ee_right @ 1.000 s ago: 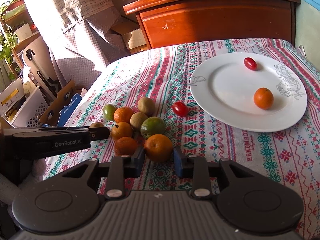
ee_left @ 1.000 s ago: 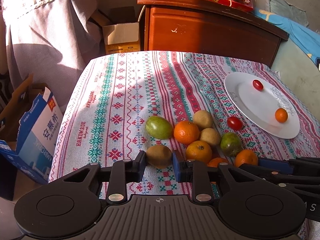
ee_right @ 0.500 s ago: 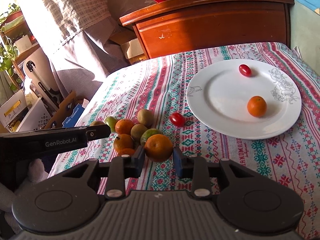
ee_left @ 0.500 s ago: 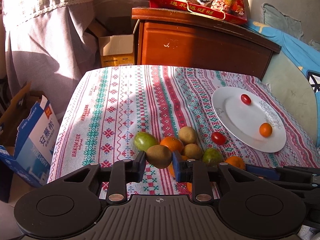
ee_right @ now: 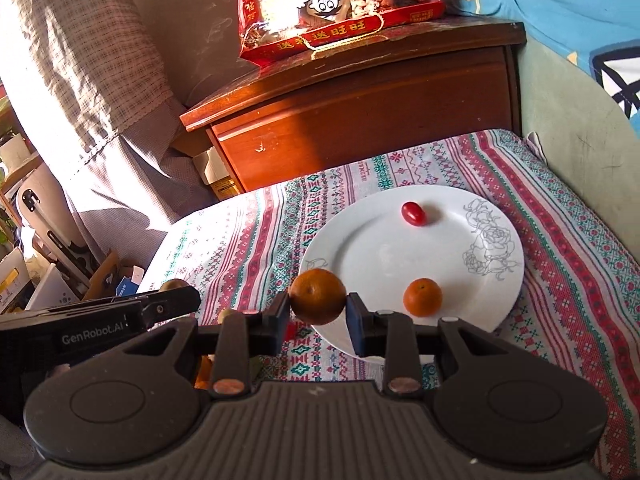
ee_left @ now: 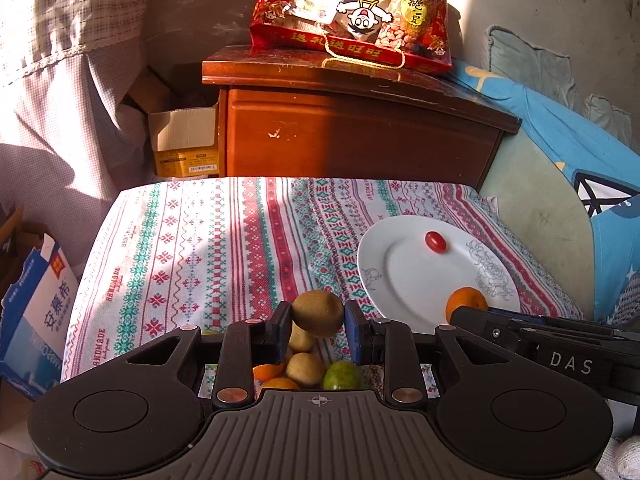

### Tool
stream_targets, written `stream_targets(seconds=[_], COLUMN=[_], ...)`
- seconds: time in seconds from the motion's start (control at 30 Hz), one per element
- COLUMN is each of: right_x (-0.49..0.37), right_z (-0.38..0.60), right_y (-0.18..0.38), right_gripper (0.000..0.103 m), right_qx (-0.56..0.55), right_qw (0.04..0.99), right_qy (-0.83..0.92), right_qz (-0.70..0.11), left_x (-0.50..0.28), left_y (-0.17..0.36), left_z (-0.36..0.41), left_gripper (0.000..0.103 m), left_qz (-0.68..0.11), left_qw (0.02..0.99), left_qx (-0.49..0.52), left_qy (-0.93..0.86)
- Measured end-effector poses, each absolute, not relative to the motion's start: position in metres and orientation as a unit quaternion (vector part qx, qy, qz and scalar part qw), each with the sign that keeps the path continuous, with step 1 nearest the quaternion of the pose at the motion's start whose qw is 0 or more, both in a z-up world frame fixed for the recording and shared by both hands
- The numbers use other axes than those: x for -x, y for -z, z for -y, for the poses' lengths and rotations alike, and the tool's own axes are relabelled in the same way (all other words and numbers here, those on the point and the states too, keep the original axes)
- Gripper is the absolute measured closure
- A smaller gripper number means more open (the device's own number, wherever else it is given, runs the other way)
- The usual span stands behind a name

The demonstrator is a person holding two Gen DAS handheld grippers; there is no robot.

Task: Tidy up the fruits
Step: 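Lower the kiwi and tangerine onto the white plate and open both tools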

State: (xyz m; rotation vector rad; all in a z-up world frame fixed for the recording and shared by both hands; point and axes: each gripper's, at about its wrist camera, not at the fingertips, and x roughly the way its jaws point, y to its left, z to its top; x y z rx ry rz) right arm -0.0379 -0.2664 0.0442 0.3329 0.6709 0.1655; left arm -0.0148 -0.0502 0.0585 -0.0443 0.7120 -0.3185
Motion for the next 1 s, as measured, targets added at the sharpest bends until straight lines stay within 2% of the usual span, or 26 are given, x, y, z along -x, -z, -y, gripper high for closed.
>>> stream_targets(seconds=[0.43, 1.0], right_x=[0.005, -0.015], right_z=[0.319, 0.340], right_y=[-0.042, -0.012], right_gripper=[0.072, 0.072], right_qx=[-0.184, -0.223], right_qw=[0.926, 0.902], right_qy=[-0.035, -0.005], right_qz=[-0.329, -0.371], left_x=[-0.020, -0.051], left_y=[-0.060, -0.033], left_z=[0.101, 0.145], left_gripper=[0.078, 0.077], left_qz=[-0.343, -0.371], left_qw=[0.915, 0.897], left_qx=[0.004, 0.001], left_qy=[0.212, 0.239])
